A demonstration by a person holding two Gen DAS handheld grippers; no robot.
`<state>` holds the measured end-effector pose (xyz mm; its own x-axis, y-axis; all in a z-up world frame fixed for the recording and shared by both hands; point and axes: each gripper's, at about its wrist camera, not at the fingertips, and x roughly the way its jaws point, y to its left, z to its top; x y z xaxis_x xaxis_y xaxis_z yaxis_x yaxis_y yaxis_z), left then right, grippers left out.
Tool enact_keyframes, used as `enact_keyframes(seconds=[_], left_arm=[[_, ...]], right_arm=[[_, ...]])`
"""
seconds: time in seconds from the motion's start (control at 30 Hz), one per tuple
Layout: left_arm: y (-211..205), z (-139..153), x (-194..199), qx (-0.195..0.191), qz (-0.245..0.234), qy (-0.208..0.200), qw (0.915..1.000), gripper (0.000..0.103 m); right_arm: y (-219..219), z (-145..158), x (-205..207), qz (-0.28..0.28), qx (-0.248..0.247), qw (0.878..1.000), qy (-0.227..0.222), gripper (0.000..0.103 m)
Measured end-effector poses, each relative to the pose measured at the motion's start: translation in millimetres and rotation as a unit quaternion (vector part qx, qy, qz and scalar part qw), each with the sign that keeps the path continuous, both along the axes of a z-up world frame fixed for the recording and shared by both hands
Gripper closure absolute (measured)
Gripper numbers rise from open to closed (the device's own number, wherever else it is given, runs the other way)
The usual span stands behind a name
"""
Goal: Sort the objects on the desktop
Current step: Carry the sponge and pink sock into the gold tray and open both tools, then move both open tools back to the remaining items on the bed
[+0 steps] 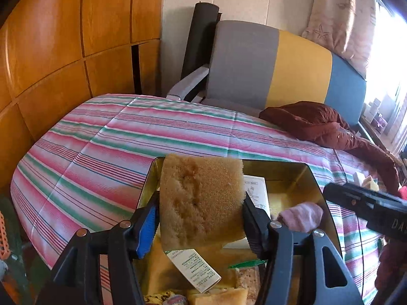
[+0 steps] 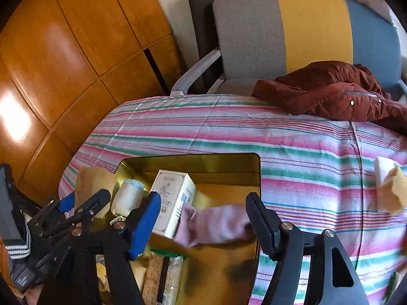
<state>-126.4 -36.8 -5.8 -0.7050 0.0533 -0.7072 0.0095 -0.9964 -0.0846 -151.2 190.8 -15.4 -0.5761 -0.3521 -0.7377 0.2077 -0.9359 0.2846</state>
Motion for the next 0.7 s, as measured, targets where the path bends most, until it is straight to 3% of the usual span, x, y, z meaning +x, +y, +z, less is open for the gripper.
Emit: enact_keyframes(seconds=[0.43, 0.7], left_arm=[[5.6, 18.9, 33.0, 0.01, -0.005, 0.022, 0.9997, 0.038], [15.0, 28.5, 59.7, 0.013, -0.017, 0.035, 0.9992, 0.037]], right_arm=[[9.7, -0.2, 48.0, -0.018, 0.02, 0.999, 0.022, 0.014], [10.4, -0.9, 74.9, -0.018, 0.037, 0.999, 0.035, 0.011]])
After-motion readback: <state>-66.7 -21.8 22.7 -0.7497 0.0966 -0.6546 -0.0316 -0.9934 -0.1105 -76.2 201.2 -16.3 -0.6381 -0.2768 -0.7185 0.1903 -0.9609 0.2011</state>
